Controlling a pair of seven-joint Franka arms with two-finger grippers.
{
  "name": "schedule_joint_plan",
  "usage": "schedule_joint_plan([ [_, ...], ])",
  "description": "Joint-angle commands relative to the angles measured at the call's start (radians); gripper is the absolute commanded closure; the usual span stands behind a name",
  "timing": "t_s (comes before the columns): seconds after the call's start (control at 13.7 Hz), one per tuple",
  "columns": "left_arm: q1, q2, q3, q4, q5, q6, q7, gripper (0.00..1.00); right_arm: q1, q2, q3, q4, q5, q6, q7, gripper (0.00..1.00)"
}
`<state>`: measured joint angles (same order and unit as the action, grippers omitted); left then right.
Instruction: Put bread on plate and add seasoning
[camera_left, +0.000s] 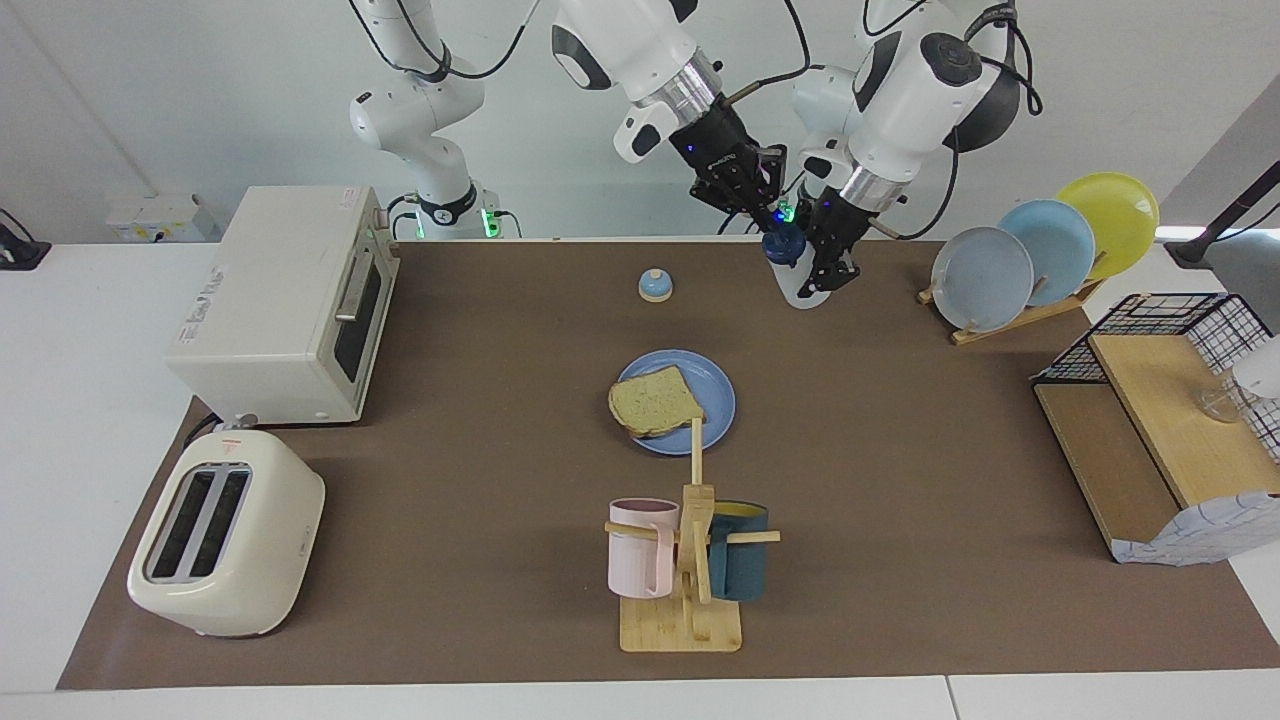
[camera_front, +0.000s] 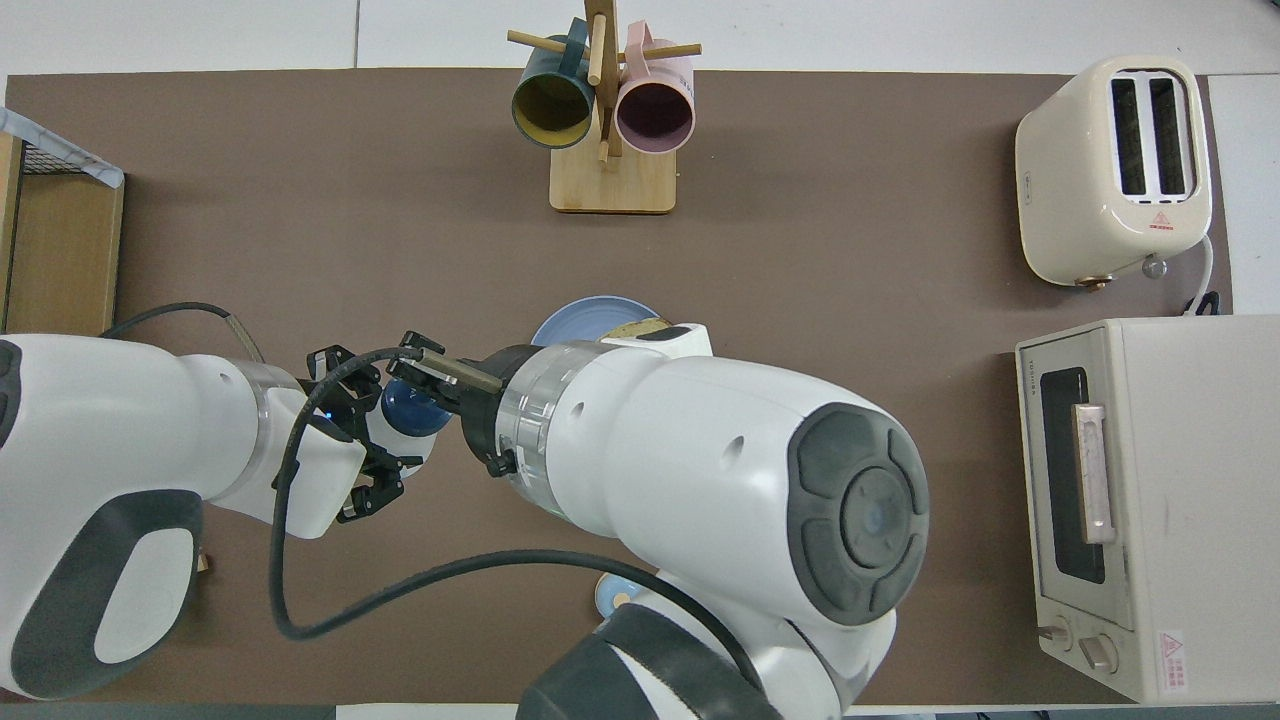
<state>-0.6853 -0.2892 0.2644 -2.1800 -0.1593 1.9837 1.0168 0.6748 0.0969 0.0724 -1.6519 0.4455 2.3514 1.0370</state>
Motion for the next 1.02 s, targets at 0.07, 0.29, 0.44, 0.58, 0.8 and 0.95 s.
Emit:
schedule_joint_plan([
  [0.07, -0.003, -0.028, -0.03, -0.041, 0.066, -0.017, -0.037, 1.0, -0.041, 0.03, 0.0, 0.069, 0.021, 0.017, 0.069, 1.0],
  [0.29, -0.003, -0.028, -0.031, -0.041, 0.066, -0.017, -0.037, 1.0, -0.052, 0.02, -0.006, 0.057, 0.061, 0.019, 0.063, 1.0],
  [0.44, -0.002, -0.028, -0.031, -0.041, 0.066, -0.017, -0.038, 1.0, -0.055, 0.011, -0.006, 0.032, 0.059, 0.017, 0.057, 0.37],
  [0.58, -0.002, -0.028, -0.031, -0.041, 0.066, -0.017, -0.038, 1.0, -0.055, -0.012, -0.006, -0.006, 0.056, -0.001, 0.055, 0.0],
  [0.8, 0.0, -0.021, -0.031, -0.031, 0.07, -0.014, -0.058, 1.0, -0.087, -0.065, -0.013, -0.103, 0.035, -0.004, 0.0, 0.0],
  [0.95, -0.005, -0.015, -0.037, -0.021, 0.145, -0.01, -0.117, 1.0, -0.2, -0.069, -0.014, -0.098, -0.052, -0.169, -0.16, 0.0],
])
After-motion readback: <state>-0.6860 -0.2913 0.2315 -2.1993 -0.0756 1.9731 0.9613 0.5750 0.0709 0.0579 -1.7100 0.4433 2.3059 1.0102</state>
